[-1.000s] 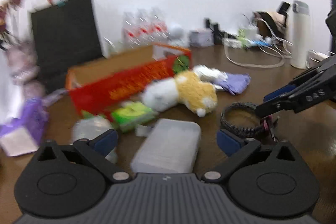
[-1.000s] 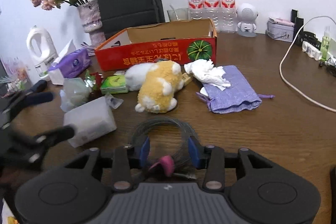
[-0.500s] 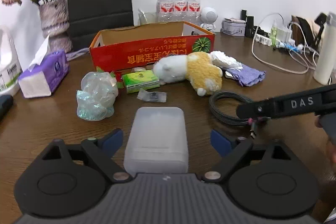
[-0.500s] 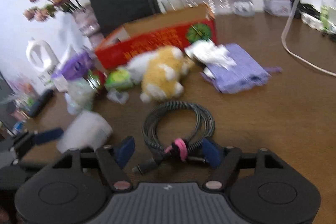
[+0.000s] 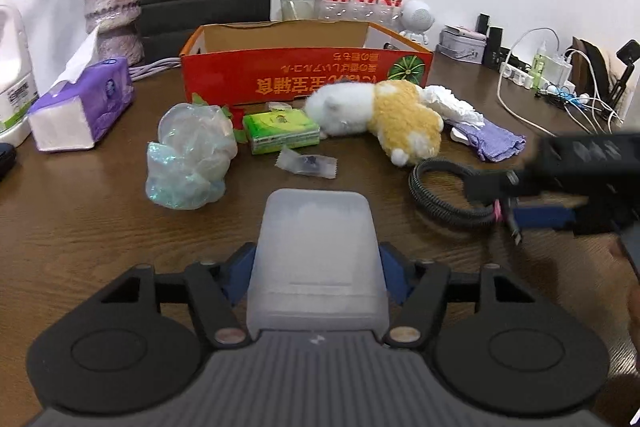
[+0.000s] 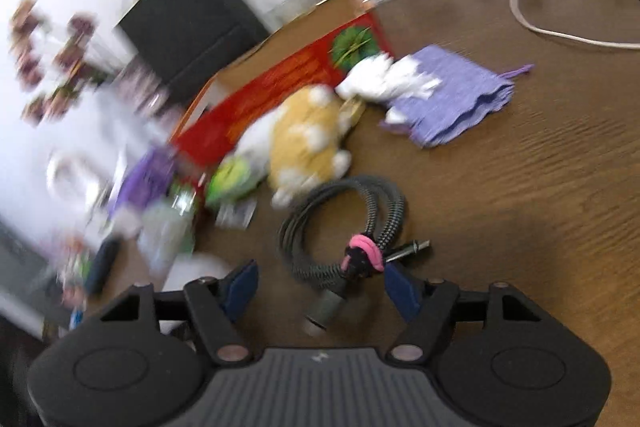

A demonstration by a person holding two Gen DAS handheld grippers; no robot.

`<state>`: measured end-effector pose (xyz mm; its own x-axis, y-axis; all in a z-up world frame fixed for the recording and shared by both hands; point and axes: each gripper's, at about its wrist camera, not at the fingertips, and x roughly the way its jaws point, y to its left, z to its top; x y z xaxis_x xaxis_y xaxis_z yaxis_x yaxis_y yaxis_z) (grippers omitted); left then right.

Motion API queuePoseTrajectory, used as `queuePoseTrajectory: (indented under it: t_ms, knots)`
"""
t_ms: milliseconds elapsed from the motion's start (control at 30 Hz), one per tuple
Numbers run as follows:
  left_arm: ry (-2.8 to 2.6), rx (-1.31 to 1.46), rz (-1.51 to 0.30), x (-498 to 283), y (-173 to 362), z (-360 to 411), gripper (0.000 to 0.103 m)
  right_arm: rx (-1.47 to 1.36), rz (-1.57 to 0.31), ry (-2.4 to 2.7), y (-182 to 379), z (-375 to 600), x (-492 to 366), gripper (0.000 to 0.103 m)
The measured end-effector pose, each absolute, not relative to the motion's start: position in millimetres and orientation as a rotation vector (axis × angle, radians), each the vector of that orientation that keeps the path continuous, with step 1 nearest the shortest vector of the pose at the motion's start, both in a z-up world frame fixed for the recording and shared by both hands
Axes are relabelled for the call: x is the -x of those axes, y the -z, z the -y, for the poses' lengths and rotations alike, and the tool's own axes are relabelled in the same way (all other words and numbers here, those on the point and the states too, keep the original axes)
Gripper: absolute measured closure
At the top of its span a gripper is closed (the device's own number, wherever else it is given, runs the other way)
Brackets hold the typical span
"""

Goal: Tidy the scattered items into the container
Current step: 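Carry the white box and black cable into the cardboard box and release both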

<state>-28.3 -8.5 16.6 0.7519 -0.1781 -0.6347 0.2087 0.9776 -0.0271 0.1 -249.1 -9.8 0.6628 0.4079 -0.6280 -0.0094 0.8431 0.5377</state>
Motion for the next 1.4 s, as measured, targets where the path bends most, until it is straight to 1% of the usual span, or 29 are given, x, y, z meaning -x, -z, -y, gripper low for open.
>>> queuePoseTrajectory:
  t_ms: [133,167,200,233,267,300,367,433,467,533,600,633,667,733,833,967,1067,1133,1233,1300,1367,1400]
  knots:
    - [0.208,-0.058,-0.682,31.2,-15.0,10.2,0.036,-0.406,-0.811,-0.168,6.3,234.3,-18.8,0.034]
    - [0.206,-0.055,-0.683,30.7,-14.8,10.7,0.036,-0.345,-0.806,-0.153,6.8,227.9,-22.2,0.04]
    - [0.206,-0.054,-0.684,29.8,-14.6,11.1,0.036,-0.276,-0.796,-0.134,7.2,221.9,-25.1,0.05]
    - [0.205,-0.053,-0.683,28.9,-14.5,11.2,0.036,-0.199,-0.778,-0.111,8.8,216.4,-26.4,0.057]
    - [0.201,-0.052,-0.682,28.2,-14.5,11.4,0.036,-0.115,-0.761,-0.091,10.5,212.5,-25.5,0.076]
    - [0.197,-0.052,-0.682,27.9,-14.6,11.4,0.036,-0.048,-0.749,-0.089,11.7,209.3,-24.1,0.078]
    - [0.192,-0.06,-0.689,30.9,-15.6,12.1,0.036,-0.001,-0.756,-0.124,11.1,209.4,-17.9,0.081]
    - [0.202,-0.07,-0.696,36.8,-17.3,12.9,0.035,0.017,-0.776,-0.185,8.2,211.5,-6.0,0.082]
    - [0.202,-0.071,-0.695,37.9,-17.7,12.6,0.028,0.019,-0.787,-0.208,7.4,212.5,-0.6,0.082]
    - [0.19,-0.073,-0.692,35.3,-18.7,12.2,0.021,-0.002,-0.789,-0.233,4.9,216.7,8.8,0.081]
    - [0.184,-0.078,-0.689,29.9,-19.5,12.7,0.022,-0.016,-0.785,-0.241,4.8,217.5,9.4,0.064]
    - [0.191,-0.078,-0.691,28.1,-19.4,12.6,0.035,-0.013,-0.783,-0.242,6.8,216.2,8.0,0.069]
    - [0.202,-0.074,-0.693,27.5,-18.8,12.5,0.037,-0.002,-0.773,-0.236,9.5,214.2,7.7,0.08]
    - [0.196,-0.076,-0.684,30.5,-18.3,13.6,0.037,0.049,-0.753,-0.23,12.4,208.5,7.3,0.081]
    - [0.188,-0.06,-0.638,39.8,-27.5,12.5,0.037,0.006,-0.748,-0.265,6.3,212.3,9.8,0.082]
    - [0.176,-0.043,-0.534,30.1,-62.2,5.8,0.037,-0.032,-0.655,-0.294,-28.3,220.9,8.8,0.082]
    - [0.156,-0.026,-0.468,-13.7,-94.5,-1.3,0.037,-0.028,-0.585,-0.329,-57.4,223.5,-15.8,0.082]
    - [0.101,-0.054,-0.424,-60.8,-117.0,-2.3,0.037,-0.016,-0.522,-0.32,-81.3,224.0,-46.3,0.082]
    - [0.045,-0.031,-0.435,-147.3,-139.5,-4.5,0.037,-0.016,-0.473,-0.316,-116.6,222.0,-112.5,0.082]
    - [0.018,-0.023,-0.492,-210.1,-140.5,-2.5,0.037,0.033,-0.489,-0.286,-128.1,217.1,-167.5,0.082]
    - [-0.026,-0.037,-0.535,-263.5,-130.4,2.6,0.037,0.07,-0.554,-0.265,-125.9,209.7,-230.1,0.082]
    - [-0.048,-0.063,-0.528,-283.8,-123.1,6.3,0.037,0.079,-0.592,-0.258,-120.1,205.7,-258.7,0.082]
